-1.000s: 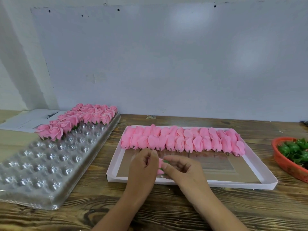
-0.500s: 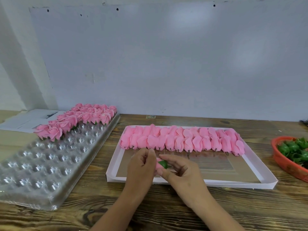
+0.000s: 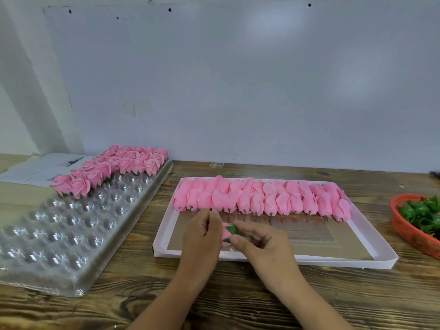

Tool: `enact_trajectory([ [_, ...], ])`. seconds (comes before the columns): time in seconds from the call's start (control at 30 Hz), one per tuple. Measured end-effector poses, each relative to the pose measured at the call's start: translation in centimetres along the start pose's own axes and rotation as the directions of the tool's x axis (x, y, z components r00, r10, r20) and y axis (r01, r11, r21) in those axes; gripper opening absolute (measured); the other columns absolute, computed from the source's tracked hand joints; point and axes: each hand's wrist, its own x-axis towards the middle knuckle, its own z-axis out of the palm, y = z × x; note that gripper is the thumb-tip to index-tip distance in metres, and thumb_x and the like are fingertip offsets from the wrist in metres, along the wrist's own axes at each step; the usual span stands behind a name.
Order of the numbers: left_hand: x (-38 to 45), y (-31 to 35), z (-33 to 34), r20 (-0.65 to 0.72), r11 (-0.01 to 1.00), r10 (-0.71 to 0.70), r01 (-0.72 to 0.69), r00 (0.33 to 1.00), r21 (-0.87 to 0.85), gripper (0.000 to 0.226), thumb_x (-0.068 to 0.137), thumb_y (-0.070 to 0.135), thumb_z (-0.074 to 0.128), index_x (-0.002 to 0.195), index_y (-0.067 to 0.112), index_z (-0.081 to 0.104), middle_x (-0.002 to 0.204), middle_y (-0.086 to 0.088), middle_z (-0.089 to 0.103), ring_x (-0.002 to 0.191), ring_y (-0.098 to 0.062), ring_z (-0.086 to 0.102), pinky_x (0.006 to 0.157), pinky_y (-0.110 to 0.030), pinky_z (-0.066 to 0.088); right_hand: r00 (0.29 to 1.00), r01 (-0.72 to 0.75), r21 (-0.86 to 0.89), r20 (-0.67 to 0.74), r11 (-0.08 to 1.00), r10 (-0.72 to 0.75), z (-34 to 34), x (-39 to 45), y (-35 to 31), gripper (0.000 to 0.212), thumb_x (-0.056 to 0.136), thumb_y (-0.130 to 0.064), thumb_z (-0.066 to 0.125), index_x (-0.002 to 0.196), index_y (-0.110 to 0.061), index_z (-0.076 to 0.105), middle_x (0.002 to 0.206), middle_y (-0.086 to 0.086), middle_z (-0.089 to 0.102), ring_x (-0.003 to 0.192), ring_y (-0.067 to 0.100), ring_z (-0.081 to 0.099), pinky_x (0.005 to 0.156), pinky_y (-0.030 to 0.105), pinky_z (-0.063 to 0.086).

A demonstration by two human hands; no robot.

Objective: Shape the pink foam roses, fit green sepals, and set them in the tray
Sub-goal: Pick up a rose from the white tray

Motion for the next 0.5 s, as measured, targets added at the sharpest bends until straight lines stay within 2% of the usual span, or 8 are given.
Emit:
enact_trajectory([
  [0.2, 0.13, -0.22, -0.06, -0.003, 0.998, 0.020, -0.020, 1.000, 0.058, 0.040, 0.103, 0.019, 0.047, 0.063, 0.018, 0.048, 0.053, 0.013, 0.047, 0.052, -0.001, 0.047, 0.047, -0.015, 0.043, 1.000, -0.012, 0.003, 0.019, 1.000, 0.012, -0.09, 0.02, 0.19, 0.028, 0.081, -0.002, 0.076, 0.102, -0.020, 0.074, 0.091, -0.009, 0.077, 0.091, 0.007, 0.073, 0.080, 0.017, 0.055],
  [0.3, 0.18, -0.39, 0.00, 0.019, 0.991, 0.044, -0.046, 0.999, 0.123, 0.039, 0.102, 0.025, 0.049, 0.063, 0.019, 0.050, 0.054, 0.013, 0.048, 0.054, -0.002, 0.044, 0.051, -0.017, 0.041, 0.998, 0.007, -0.156, 0.058, 0.988, 0.002, -0.45, 0.02, 0.05, 0.038, 0.078, -0.012, 0.082, 0.104, -0.036, 0.071, 0.098, -0.016, 0.075, 0.092, 0.003, 0.070, 0.083, 0.019, 0.055],
  [0.4, 0.07, -0.40, 0.12, 0.081, 0.993, 0.056, -0.064, 0.995, 0.102, 0.033, 0.097, 0.042, 0.051, 0.069, 0.026, 0.057, 0.060, 0.011, 0.056, 0.059, -0.005, 0.052, 0.055, -0.018, 0.043, 0.984, 0.086, -0.362, 0.176, 0.928, -0.022, -0.66, -0.05, -0.15, 0.045, 0.079, -0.024, 0.077, 0.111, -0.052, 0.065, 0.106, -0.024, 0.070, 0.095, 0.000, 0.067, 0.080, 0.017, 0.054],
  [0.43, 0.00, -0.24, 0.13, 0.115, 0.997, 0.050, -0.056, 0.992, 0.046, 0.031, 0.094, 0.051, 0.052, 0.076, 0.027, 0.060, 0.065, 0.010, 0.062, 0.060, -0.005, 0.057, 0.056, -0.018, 0.045, 0.984, 0.095, -0.352, 0.174, 0.931, -0.035, -0.69, 0.02, -0.23, 0.043, 0.080, -0.024, 0.076, 0.112, -0.050, 0.064, 0.106, -0.022, 0.070, 0.096, 0.001, 0.067, 0.080, 0.017, 0.054],
  [0.5, -0.07, -0.04, 0.02, 0.162, 0.998, 0.057, -0.049, 0.985, -0.050, 0.039, 0.086, 0.067, 0.054, 0.092, 0.030, 0.062, 0.072, 0.010, 0.068, 0.062, -0.003, 0.061, 0.056, -0.017, 0.048, 0.991, 0.057, -0.202, 0.129, 0.978, -0.031, -0.76, 0.23, -0.45, 0.033, 0.085, -0.017, 0.075, 0.111, -0.036, 0.066, 0.102, -0.014, 0.074, 0.095, 0.004, 0.069, 0.080, 0.022, 0.055],
])
